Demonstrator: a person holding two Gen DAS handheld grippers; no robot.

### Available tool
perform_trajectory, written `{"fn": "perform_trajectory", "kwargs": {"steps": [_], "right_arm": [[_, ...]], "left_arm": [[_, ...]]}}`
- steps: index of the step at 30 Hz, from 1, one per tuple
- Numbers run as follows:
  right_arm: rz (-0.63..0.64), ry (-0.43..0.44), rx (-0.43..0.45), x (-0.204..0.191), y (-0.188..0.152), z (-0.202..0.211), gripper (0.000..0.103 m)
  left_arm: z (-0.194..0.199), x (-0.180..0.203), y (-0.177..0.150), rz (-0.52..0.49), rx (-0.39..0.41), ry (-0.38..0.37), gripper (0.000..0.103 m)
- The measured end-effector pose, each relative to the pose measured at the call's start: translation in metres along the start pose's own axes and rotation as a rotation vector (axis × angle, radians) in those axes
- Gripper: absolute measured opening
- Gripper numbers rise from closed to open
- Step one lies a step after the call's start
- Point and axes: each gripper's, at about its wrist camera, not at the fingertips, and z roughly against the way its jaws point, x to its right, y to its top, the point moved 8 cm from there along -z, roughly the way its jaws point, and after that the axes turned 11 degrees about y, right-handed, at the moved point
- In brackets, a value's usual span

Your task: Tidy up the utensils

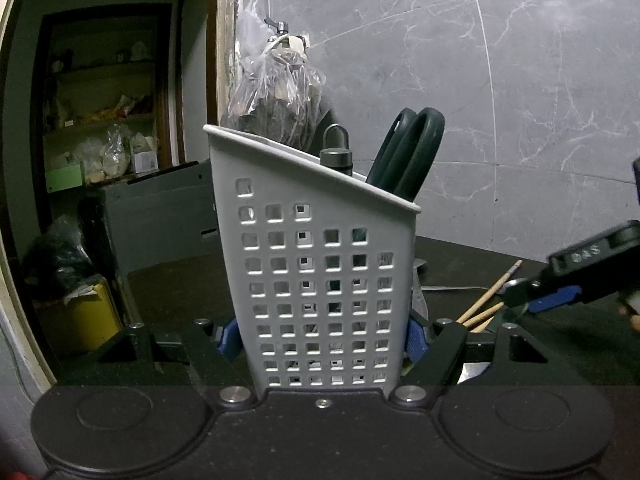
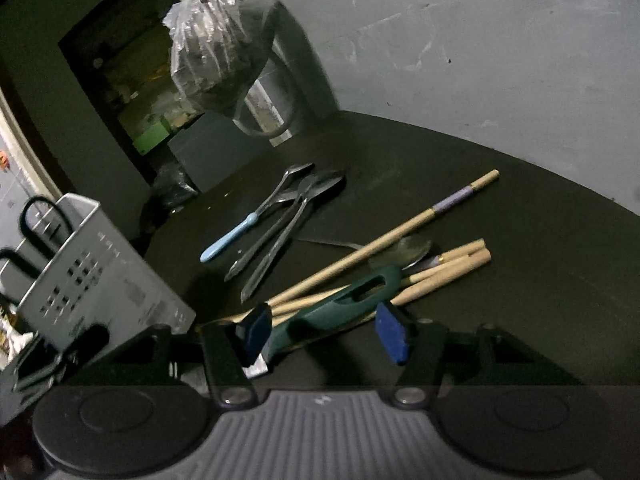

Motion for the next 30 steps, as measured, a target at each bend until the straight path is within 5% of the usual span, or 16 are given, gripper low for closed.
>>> {"fn": "perform_trajectory", "kwargs": {"steps": [10,24,30], "right_arm": [[0.084,-0.187,-0.003,-0.01,0.007,-0.027,0.043],[0.092,-0.167,-0.036,-0.001,0.006,-0.007,0.014],[0.122,-0.166,-0.051,-0.002,0.007,-0.009,0.012]], "left_arm": [[0.0,-0.002,-0.001,0.002,-0.001,-0.003,0.076],[-0.001,-0.002,-0.001,0.002,-0.002,-0.004,0.076],[-0.001,-0.002,-0.002,0.001,-0.001,-0.004,0.076]]}}
